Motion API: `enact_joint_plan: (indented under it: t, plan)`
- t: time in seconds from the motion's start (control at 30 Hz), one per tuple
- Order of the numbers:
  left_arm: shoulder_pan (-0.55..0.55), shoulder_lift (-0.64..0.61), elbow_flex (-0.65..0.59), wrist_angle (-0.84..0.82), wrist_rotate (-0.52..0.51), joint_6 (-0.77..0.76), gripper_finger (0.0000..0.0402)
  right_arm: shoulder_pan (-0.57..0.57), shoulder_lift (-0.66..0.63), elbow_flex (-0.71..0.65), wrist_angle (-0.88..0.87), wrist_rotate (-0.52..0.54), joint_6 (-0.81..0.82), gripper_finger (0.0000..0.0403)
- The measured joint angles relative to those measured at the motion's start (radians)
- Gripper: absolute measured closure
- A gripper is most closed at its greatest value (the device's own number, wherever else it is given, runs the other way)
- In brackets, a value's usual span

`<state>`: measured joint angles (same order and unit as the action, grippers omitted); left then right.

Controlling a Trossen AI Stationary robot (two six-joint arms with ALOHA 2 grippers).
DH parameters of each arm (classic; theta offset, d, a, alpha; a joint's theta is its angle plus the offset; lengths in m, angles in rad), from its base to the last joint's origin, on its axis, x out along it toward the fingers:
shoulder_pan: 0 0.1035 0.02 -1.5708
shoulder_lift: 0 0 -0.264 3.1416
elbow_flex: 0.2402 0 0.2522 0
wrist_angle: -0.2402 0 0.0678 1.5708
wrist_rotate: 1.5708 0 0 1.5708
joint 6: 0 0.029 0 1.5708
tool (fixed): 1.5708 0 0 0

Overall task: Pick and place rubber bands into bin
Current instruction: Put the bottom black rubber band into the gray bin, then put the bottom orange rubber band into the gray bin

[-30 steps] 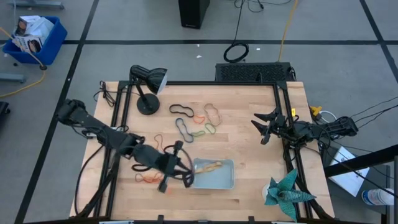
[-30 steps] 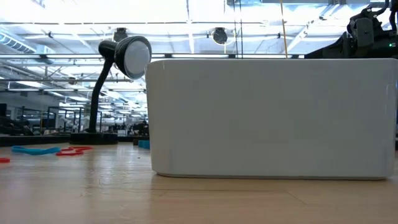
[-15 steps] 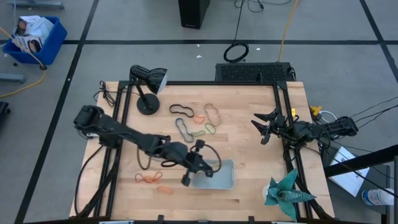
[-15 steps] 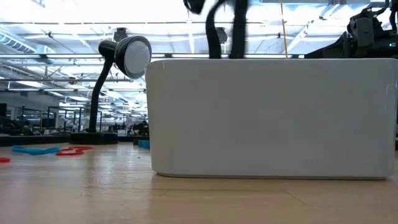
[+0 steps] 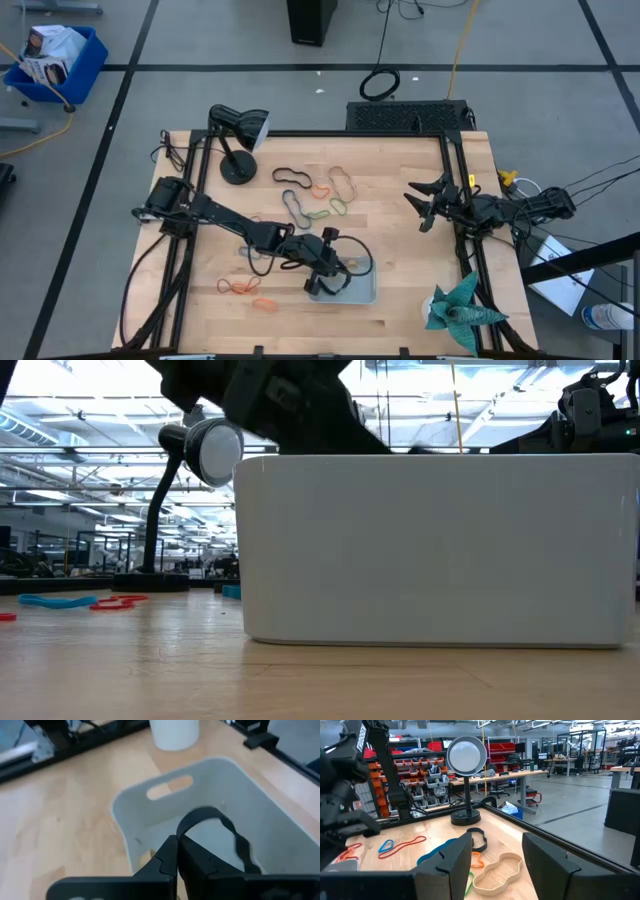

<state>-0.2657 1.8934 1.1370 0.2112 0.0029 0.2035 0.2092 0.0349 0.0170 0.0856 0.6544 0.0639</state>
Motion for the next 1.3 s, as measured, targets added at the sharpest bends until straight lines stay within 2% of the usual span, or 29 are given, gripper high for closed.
enact_joint_plan:
  t: [0.13,0.47,1.0,1.3]
  plan:
    - [0.003,0.037,0.000,-0.001,0.000,-0.007,0.0395,0.000,0.000,0.000,0.000,0.000,0.000,0.0234]
    - [0.002,0.048,0.000,0.024,-0.003,-0.057,0.0341,0.000,0.000,0.000,0.000,0.000,0.000,0.0234]
    - [0.004,0.047,0.000,0.028,-0.004,-0.082,0.0350,0.000,0.000,0.000,0.000,0.000,0.000,0.0234]
    - [0.004,-0.096,0.000,-0.114,-0.008,-0.101,0.0350,0.000,0.000,0.000,0.000,0.000,0.000,0.0234]
